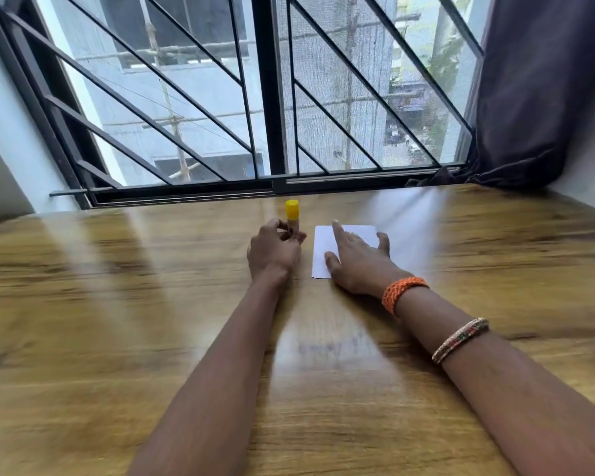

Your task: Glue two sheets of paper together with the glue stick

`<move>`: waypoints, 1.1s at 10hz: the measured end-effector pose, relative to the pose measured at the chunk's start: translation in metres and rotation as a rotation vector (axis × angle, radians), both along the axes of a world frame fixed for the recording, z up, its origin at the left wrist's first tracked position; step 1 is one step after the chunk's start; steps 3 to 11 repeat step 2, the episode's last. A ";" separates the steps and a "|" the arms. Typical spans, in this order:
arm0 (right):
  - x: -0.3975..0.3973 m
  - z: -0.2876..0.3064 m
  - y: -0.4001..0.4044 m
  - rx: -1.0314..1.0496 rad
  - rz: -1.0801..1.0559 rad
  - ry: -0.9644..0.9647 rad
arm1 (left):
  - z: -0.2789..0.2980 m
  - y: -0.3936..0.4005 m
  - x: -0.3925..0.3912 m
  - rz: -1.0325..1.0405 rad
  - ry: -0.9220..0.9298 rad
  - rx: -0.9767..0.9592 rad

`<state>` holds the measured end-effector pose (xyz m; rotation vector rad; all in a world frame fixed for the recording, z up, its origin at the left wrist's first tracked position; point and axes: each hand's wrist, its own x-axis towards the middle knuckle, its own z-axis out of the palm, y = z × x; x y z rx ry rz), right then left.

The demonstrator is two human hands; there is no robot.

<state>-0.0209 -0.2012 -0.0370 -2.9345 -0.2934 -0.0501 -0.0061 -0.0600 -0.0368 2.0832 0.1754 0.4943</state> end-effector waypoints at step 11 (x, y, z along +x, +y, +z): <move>0.010 0.001 -0.001 0.033 0.022 -0.116 | -0.003 0.005 -0.002 -0.042 0.069 0.218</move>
